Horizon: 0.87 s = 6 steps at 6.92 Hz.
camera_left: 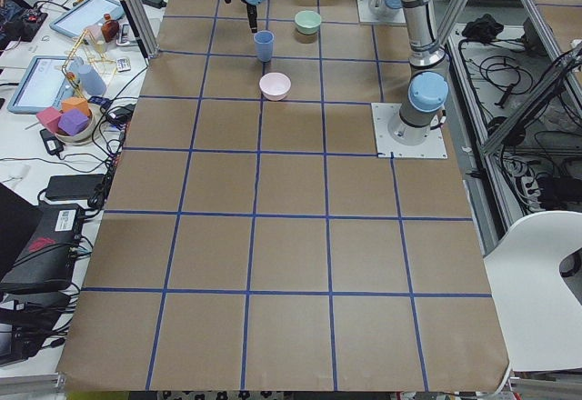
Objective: Stack blue cups with both arms
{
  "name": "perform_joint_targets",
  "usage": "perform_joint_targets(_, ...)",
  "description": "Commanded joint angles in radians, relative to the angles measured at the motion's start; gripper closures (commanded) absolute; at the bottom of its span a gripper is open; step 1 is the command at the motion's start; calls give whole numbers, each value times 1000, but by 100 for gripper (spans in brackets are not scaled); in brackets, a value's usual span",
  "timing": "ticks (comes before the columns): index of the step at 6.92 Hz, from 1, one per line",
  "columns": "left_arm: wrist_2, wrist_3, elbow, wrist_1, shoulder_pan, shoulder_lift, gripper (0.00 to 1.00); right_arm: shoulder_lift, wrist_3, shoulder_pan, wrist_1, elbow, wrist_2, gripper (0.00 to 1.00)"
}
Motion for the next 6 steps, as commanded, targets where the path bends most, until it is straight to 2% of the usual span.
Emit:
perform_joint_targets(1,5,229,-1,-198,104,142,0,51,-30,-106,-1,-3,-7,0)
perform_joint_targets(2,8,298,-6,-300,125,227,0,67,-73,-181,-4,-3,-7,0)
perform_joint_targets(3,9,360,-36,-336,138,313,0,117,-190,-229,-5,2,-8,0)
perform_joint_targets(4,20,362,-87,-322,141,396,0,169,-272,-281,-60,2,-10,0)
perform_joint_targets(5,22,367,-127,-260,159,423,0,223,-332,-339,-123,2,-10,0)
perform_joint_targets(6,58,368,-167,-235,202,432,0,282,-368,-378,-131,2,-5,0)
